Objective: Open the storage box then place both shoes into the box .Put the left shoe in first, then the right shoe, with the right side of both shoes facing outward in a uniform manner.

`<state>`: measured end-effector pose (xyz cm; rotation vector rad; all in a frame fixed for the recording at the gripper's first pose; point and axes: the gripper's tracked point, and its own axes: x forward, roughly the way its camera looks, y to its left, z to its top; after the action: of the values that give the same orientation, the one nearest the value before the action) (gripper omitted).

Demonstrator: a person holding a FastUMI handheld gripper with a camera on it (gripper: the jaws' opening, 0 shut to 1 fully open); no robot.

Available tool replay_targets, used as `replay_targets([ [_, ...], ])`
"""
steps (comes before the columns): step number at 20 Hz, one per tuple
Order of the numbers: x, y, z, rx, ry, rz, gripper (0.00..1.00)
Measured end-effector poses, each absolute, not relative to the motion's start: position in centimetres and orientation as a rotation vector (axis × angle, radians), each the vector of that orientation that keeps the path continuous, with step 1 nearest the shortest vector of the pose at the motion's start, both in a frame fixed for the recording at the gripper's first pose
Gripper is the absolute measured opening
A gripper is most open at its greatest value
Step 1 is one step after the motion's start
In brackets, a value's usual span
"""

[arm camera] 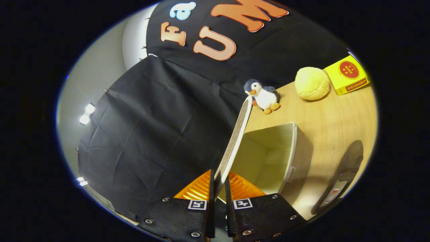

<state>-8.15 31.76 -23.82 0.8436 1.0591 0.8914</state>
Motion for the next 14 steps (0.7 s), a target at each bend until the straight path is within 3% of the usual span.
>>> replay_targets([
  [14,-10.3,44.9,-18.6,0.743,1.039,1.079,0.17],
])
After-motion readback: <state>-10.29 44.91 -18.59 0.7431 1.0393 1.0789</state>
